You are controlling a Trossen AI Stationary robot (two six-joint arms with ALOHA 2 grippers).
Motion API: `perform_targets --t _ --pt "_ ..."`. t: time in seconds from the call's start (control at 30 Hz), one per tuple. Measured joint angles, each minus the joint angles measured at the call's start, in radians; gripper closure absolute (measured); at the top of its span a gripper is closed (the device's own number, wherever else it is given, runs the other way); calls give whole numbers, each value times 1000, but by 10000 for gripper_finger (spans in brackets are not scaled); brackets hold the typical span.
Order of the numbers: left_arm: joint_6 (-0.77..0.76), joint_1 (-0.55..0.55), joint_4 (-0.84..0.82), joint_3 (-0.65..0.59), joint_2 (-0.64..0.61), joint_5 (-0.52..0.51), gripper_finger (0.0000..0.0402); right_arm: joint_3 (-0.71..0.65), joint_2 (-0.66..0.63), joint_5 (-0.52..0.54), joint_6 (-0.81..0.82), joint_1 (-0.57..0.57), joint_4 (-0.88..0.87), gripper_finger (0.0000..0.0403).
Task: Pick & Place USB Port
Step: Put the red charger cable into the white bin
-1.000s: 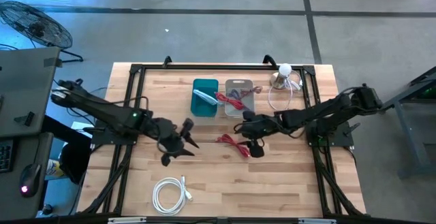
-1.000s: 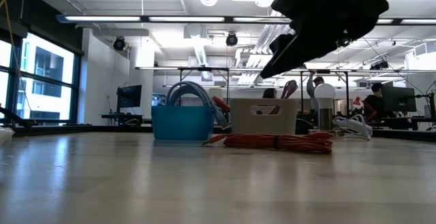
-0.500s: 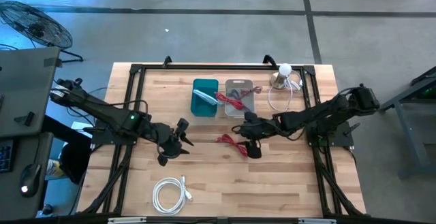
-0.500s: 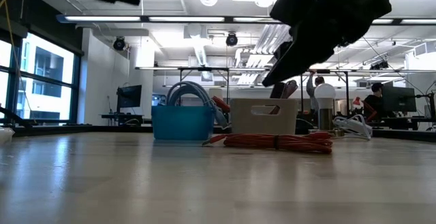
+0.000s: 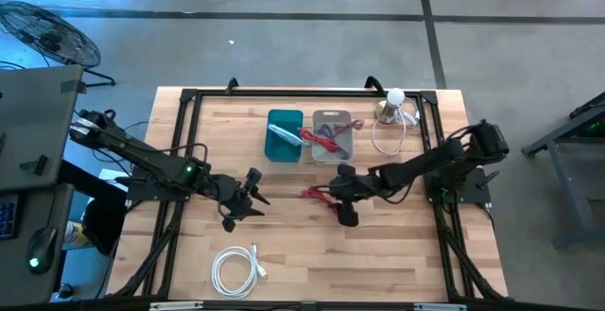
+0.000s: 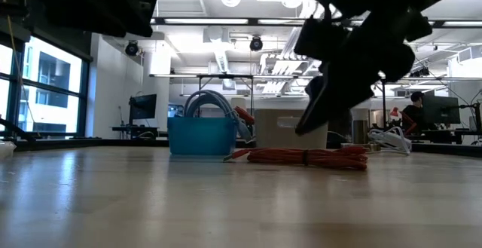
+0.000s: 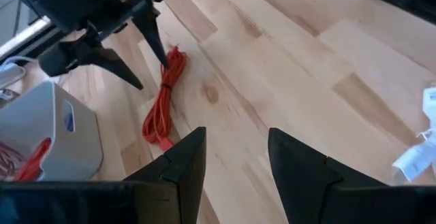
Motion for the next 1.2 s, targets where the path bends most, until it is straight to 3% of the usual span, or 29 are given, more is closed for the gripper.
perform_targets --t 0.33,0.73,0.9,1.07,1.2 --pt "-23 0 78 -45 0 -4 247 0 61 -5 65 -44 2 197" --pt "-23 0 83 -45 0 -3 247 0 87 -69 111 -57 15 245" --pt "-23 0 83 -45 0 -3 247 2 87 -73 128 -57 -4 291" --pt "-31 0 83 -45 1 -3 247 3 84 -72 108 -57 -25 386" --pt "-50 0 83 -45 1 -12 247 3 84 -46 111 -52 -23 393"
